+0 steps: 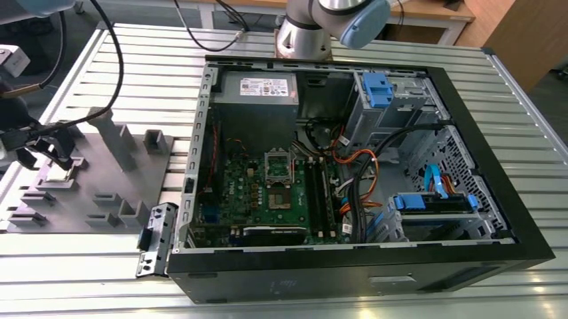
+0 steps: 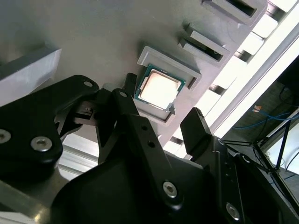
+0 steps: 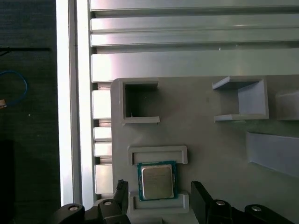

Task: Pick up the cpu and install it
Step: 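Pick up the cpu and move it towards the insertion slot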

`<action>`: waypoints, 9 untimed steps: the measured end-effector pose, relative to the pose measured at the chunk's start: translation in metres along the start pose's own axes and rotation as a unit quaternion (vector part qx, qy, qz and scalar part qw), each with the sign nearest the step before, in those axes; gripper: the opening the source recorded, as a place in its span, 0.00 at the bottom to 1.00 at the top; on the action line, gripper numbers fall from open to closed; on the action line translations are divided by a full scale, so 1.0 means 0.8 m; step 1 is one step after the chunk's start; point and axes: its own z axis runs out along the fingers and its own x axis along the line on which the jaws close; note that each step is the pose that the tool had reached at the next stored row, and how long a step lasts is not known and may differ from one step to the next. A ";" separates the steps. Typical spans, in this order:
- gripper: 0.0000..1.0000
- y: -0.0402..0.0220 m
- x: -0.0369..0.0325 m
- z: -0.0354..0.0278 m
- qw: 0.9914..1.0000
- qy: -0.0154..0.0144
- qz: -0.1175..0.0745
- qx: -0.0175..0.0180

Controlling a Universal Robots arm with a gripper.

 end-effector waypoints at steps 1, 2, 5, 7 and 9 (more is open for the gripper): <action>0.65 0.0000 -0.0001 0.0018 1.000 0.000 -0.001 0.000; 0.65 0.0004 0.0000 0.0034 1.000 0.000 -0.001 0.000; 0.65 0.0012 0.0001 0.0071 1.000 0.000 -0.007 0.000; 0.65 0.0012 0.0002 0.0096 1.000 0.001 -0.022 0.000; 0.65 0.0011 0.0002 0.0112 1.000 0.001 -0.028 0.000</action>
